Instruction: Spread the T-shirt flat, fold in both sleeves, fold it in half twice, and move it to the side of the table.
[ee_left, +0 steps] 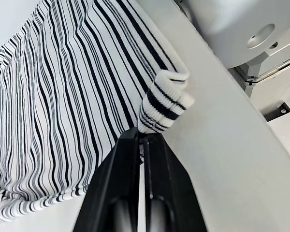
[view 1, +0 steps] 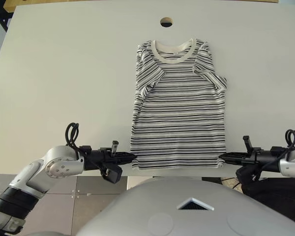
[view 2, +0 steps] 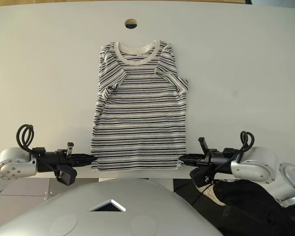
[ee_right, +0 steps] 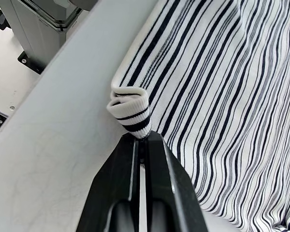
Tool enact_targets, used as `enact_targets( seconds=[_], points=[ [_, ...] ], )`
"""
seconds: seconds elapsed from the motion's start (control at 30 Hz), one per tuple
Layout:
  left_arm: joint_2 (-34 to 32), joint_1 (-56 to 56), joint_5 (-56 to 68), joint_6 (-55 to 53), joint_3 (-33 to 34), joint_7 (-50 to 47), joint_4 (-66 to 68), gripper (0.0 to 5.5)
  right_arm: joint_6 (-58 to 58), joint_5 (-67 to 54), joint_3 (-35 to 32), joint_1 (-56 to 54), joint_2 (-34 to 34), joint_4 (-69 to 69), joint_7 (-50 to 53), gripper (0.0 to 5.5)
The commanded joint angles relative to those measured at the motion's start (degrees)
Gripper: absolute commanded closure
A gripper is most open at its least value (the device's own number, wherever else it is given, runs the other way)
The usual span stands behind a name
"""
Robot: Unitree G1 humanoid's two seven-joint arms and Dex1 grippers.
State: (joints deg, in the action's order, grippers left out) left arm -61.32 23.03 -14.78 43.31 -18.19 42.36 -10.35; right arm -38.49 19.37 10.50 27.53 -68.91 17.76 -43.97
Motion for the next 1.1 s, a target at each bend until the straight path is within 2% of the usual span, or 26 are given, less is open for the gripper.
enact_targets(
  seconds=[0.03, 0.13, 0.27, 0.37, 0.5, 0.8, 1.1],
  points=[
    [-0.27, -0.72, 0.41, 0.49, 0.60, 0.56, 1.75, 5.36, 0.41, -0.66, -0.64, -1.04, 0.92, -0.64, -0.27, 5.39],
    [0.62, -1.47, 2.29, 1.40, 0.46, 0.34, 3.67, 5.36, 0.18, -2.09, -0.19, -1.79, 2.14, -1.88, -0.26, 5.39],
    [3.33, -3.63, 13.52, 1.82, 1.12, 0.02, 2.55, 5.36, -0.44, -11.64, 0.45, -4.59, 5.47, -5.27, -0.51, 5.39],
    [9.20, -8.47, 21.55, -2.64, 2.53, -1.84, 2.02, 5.36, 0.71, -21.59, -0.85, -8.38, 9.93, -7.98, -0.13, 5.39],
    [20.15, -19.07, 16.89, -9.77, 5.47, -10.05, 12.56, 5.36, 2.64, -25.47, -2.31, -18.57, 19.12, -18.25, 3.00, 5.39],
    [32.84, -35.54, 7.79, -14.96, 6.09, -19.99, 34.78, 5.36, 5.82, -19.27, -3.71, -45.50, 37.90, -44.97, 16.12, 5.39],
    [39.18, -52.56, 2.76, -11.49, 6.42, -28.01, 62.36, 5.36, 3.23, -5.98, 0.44, -58.07, 45.00, -68.73, 27.45, 5.39]
  ],
)
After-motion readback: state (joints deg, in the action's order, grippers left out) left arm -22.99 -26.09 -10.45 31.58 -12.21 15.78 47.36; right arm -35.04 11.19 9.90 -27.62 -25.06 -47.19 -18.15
